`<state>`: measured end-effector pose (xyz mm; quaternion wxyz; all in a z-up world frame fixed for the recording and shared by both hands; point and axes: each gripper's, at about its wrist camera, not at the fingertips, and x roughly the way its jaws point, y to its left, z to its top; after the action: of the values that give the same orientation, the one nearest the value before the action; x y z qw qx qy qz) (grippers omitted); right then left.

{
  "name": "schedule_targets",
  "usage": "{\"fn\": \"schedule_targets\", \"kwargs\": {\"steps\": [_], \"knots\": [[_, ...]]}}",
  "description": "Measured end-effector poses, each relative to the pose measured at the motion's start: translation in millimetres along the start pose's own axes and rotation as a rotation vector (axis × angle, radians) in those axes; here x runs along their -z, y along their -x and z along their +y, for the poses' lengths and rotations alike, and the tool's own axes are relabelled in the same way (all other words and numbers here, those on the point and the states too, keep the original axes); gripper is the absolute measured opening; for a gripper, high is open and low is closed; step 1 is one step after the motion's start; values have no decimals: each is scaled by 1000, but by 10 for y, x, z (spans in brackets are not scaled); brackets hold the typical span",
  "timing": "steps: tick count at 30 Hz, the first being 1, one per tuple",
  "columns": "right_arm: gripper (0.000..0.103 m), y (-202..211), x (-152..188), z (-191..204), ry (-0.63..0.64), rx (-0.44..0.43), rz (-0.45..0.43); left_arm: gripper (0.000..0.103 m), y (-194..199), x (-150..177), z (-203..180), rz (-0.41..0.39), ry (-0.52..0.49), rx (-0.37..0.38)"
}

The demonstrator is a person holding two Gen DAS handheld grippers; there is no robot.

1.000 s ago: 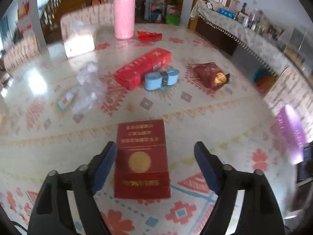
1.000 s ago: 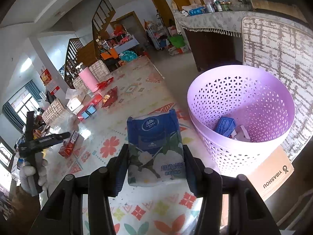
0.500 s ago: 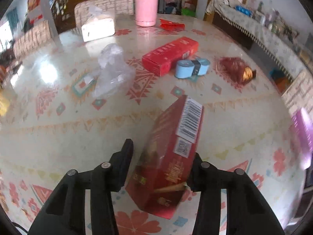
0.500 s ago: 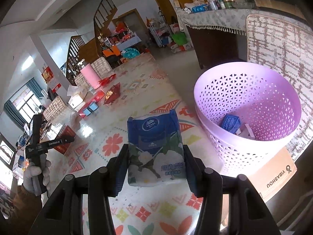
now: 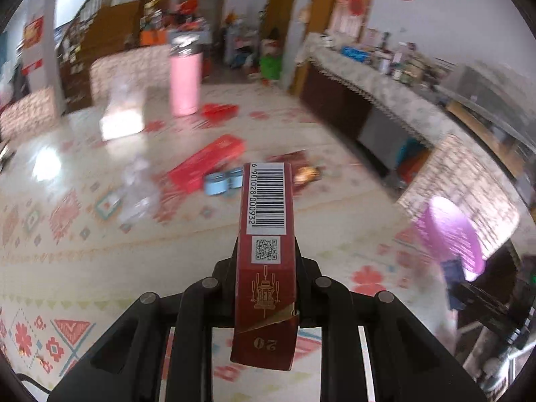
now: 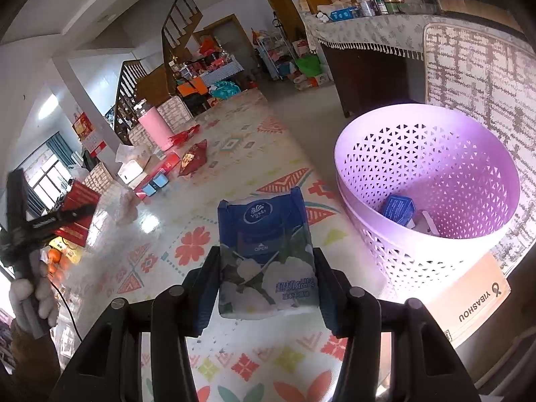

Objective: Collect trash
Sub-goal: 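Carry the red box and tissue pack over the purple basket and open both grippers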

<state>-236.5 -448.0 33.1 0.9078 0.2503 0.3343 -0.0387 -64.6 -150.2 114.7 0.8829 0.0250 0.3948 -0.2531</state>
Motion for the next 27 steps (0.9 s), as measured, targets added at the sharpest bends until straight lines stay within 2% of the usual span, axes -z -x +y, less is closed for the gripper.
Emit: {"fn": "schedule_targets", "kwargs": {"steps": [6, 13, 20, 27], "knots": [[56, 160, -14, -88, -8, 11, -50, 21, -40, -56, -543, 20, -96, 90], [56, 446, -168, -377, -37, 88, -119, 21, -303, -242, -1278, 73, -195, 212], [56, 595, -427, -681, -58, 176, -151, 21, -795, -471, -2224, 157, -292, 340], [58, 603, -676, -905, -59, 267, -147, 23, -1220, -525, -2849, 257, -325, 440]]}}
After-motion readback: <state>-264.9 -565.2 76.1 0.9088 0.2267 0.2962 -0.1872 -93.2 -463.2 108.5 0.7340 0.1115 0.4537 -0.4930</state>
